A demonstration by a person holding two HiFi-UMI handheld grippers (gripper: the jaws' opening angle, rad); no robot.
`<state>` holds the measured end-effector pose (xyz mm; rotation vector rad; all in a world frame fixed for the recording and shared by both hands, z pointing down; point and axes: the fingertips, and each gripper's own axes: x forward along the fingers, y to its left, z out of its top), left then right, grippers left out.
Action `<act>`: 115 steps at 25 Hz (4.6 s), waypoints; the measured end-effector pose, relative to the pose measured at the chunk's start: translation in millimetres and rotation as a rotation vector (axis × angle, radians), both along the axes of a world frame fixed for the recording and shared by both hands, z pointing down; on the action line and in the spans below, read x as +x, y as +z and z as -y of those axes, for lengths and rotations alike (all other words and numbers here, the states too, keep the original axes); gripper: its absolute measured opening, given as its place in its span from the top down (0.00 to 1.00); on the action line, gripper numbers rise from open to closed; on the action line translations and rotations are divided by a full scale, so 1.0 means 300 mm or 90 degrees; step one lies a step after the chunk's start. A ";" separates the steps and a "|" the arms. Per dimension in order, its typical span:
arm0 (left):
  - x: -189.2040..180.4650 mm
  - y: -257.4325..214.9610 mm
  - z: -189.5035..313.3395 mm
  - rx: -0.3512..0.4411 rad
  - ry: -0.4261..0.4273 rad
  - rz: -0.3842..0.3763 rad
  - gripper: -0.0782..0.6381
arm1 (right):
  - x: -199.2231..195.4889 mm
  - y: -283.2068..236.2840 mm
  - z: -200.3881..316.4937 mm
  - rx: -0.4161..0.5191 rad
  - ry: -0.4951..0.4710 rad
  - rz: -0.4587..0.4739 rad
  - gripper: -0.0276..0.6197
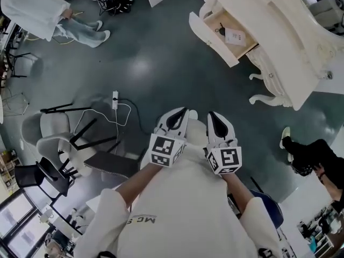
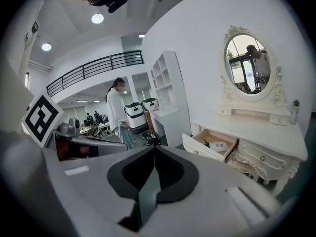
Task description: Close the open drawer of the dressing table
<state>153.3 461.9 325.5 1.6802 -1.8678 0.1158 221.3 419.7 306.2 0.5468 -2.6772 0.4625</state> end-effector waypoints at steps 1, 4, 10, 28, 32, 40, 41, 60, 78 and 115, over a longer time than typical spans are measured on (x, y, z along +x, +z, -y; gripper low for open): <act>-0.008 -0.013 0.010 0.002 -0.004 0.013 0.88 | -0.009 -0.006 0.010 0.003 -0.006 0.007 0.96; -0.025 -0.049 0.033 0.007 -0.014 0.049 0.88 | -0.035 -0.014 0.037 0.009 -0.020 0.027 0.96; -0.034 -0.022 0.093 -0.024 -0.006 0.039 0.88 | -0.088 0.010 0.094 -0.005 -0.044 0.035 0.96; -0.718 0.019 0.719 -0.030 0.168 0.010 0.88 | -0.744 0.122 0.671 -0.030 0.111 -0.044 0.96; -0.866 0.015 0.867 -0.048 0.236 -0.001 0.88 | -0.892 0.087 0.831 -0.015 0.178 -0.059 0.96; -0.979 0.100 1.100 -0.088 0.379 0.030 0.88 | -0.881 0.167 0.999 -0.064 0.371 -0.116 0.96; -0.980 0.112 1.126 -0.094 0.384 0.029 0.88 | -0.861 0.177 1.008 -0.076 0.384 -0.117 0.96; -0.758 0.353 1.285 -0.215 0.477 0.031 0.88 | -0.601 0.414 1.101 -0.233 0.503 -0.131 0.96; -0.682 0.601 1.220 -0.245 0.498 0.055 0.88 | -0.607 0.642 1.037 -0.265 0.535 -0.140 0.96; -0.617 0.940 1.210 -0.303 0.513 0.013 0.68 | -0.607 0.897 1.038 -0.325 0.495 -0.154 0.65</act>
